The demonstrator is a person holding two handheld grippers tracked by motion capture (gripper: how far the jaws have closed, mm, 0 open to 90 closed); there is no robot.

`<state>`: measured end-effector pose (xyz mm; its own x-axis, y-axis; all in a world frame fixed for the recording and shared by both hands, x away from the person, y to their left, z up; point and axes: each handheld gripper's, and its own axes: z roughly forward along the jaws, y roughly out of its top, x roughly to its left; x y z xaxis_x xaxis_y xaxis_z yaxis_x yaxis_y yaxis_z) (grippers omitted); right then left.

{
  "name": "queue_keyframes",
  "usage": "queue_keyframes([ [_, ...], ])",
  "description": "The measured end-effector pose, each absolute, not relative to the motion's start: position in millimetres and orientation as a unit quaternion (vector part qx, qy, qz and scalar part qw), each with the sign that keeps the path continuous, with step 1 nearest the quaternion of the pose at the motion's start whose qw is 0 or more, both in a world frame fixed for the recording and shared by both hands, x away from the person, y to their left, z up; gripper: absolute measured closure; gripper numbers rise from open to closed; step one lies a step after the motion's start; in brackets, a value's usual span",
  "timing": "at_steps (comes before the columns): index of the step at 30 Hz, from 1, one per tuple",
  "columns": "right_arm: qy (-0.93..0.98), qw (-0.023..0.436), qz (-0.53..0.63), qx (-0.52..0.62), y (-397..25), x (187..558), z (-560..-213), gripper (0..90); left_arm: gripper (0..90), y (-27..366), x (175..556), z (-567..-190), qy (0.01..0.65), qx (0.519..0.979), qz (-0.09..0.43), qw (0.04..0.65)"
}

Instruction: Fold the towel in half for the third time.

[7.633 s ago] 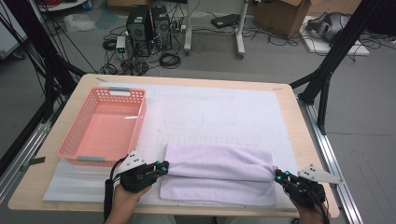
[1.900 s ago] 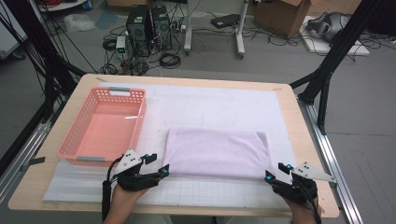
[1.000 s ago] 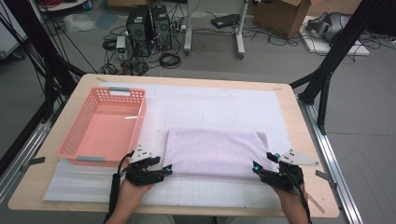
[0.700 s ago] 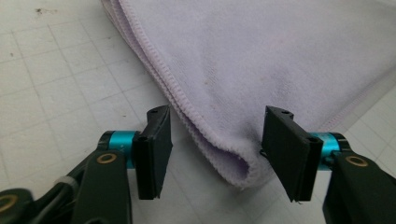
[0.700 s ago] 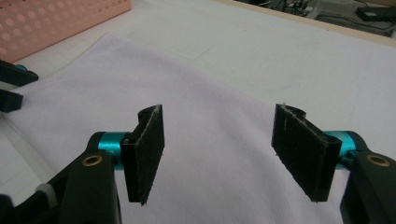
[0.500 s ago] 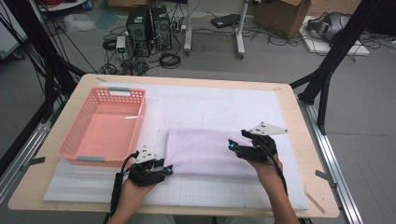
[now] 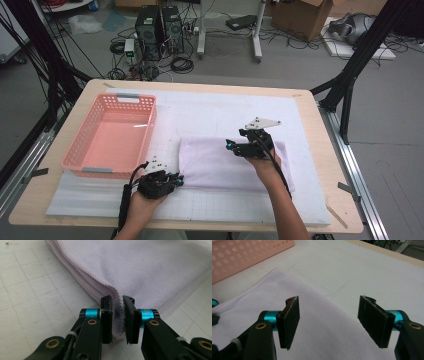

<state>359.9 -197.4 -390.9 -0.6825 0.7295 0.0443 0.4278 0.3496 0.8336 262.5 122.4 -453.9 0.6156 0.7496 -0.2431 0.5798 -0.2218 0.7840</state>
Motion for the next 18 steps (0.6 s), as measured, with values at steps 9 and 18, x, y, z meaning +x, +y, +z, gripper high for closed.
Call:
queue_keyframes([
  [9, 0.829, 0.138, 0.428, 0.332, -159, 384, -397, 36.4, 79.3, 124, 262, -455, 0.447, 0.762, 0.082, 0.461],
  [18, 0.862, 0.11, 0.395, 0.299, -116, 403, -408, 39.0, 80.0, 125, 261, -455, 0.454, 0.756, 0.077, 0.465],
])
